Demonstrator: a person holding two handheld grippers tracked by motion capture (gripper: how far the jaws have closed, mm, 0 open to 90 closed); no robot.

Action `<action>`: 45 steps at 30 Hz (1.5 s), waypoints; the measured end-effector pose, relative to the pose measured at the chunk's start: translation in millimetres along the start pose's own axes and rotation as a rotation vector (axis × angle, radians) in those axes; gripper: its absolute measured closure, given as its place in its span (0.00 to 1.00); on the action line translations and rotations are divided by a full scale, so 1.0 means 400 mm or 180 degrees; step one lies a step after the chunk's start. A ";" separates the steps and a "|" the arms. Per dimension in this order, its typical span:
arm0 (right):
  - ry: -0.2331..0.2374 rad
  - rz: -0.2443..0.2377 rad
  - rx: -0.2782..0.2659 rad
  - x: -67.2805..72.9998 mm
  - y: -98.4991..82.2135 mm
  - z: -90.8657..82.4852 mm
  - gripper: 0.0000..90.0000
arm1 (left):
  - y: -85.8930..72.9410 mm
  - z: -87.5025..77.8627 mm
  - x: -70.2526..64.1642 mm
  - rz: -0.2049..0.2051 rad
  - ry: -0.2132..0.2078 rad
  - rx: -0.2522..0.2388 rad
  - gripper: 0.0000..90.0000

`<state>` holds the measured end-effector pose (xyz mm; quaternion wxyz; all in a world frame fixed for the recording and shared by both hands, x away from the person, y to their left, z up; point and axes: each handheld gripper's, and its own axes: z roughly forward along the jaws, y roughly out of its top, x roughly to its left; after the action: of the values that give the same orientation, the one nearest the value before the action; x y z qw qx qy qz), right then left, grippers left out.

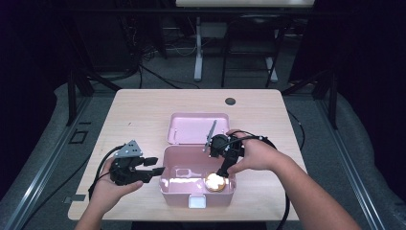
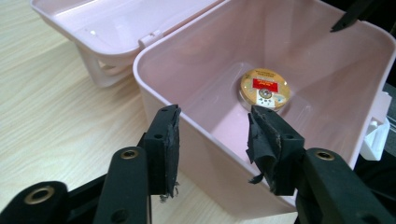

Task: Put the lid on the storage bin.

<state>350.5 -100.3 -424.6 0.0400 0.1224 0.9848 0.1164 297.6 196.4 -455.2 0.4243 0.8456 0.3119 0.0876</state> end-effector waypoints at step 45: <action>-0.0365 0.1138 -0.0939 -0.080 -0.090 -0.039 0.63 | -0.003 0.015 -0.012 -0.0100 0.0119 0.0030 0.87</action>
<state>371.3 -145.6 -416.3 0.0921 0.2941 0.9159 0.2571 295.6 190.2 -459.2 0.4158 0.8408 0.3334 0.0952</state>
